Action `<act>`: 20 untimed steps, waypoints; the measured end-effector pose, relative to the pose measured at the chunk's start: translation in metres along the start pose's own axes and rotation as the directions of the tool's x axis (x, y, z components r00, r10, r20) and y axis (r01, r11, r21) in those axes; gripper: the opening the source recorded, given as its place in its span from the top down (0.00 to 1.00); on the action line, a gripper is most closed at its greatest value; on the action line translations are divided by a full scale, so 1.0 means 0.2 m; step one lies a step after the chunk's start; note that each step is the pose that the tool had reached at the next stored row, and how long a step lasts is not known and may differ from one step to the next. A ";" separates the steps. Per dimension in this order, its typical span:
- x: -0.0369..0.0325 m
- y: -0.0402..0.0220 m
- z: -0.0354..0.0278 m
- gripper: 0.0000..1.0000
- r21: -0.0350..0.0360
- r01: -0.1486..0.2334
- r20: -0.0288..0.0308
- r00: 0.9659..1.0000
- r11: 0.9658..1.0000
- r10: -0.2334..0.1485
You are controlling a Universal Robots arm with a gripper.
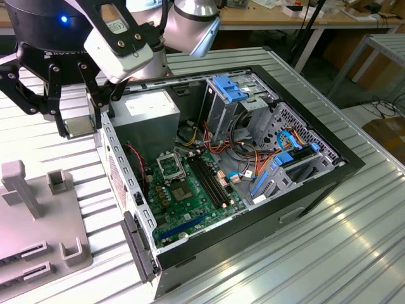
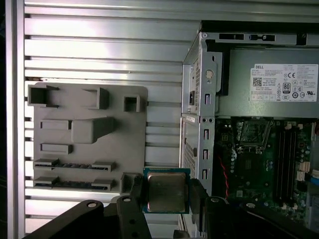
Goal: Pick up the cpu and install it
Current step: 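Pick up the cpu and move it towards the insertion slot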
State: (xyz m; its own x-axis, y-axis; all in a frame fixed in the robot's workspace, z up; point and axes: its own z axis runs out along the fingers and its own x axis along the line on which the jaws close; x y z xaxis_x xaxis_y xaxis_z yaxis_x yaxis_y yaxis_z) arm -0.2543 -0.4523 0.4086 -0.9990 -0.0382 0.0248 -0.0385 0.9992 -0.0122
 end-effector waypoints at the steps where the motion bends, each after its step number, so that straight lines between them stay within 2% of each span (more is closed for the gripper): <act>1: -0.001 0.000 0.000 0.53 0.000 0.000 0.000 1.000 1.000 0.000; 13: -0.008 0.000 0.000 0.53 0.000 0.000 0.000 1.000 1.000 0.000; 17: -0.024 -0.001 0.000 0.53 0.000 0.000 0.000 1.000 1.000 0.000; 20: -0.052 -0.002 -0.001 0.53 0.000 0.000 0.000 1.000 1.000 0.000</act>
State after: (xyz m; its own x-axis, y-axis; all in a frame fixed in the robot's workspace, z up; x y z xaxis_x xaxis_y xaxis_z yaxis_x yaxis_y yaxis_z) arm -0.2439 -0.4523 0.4085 -0.9990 -0.0383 0.0247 -0.0386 0.9992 -0.0121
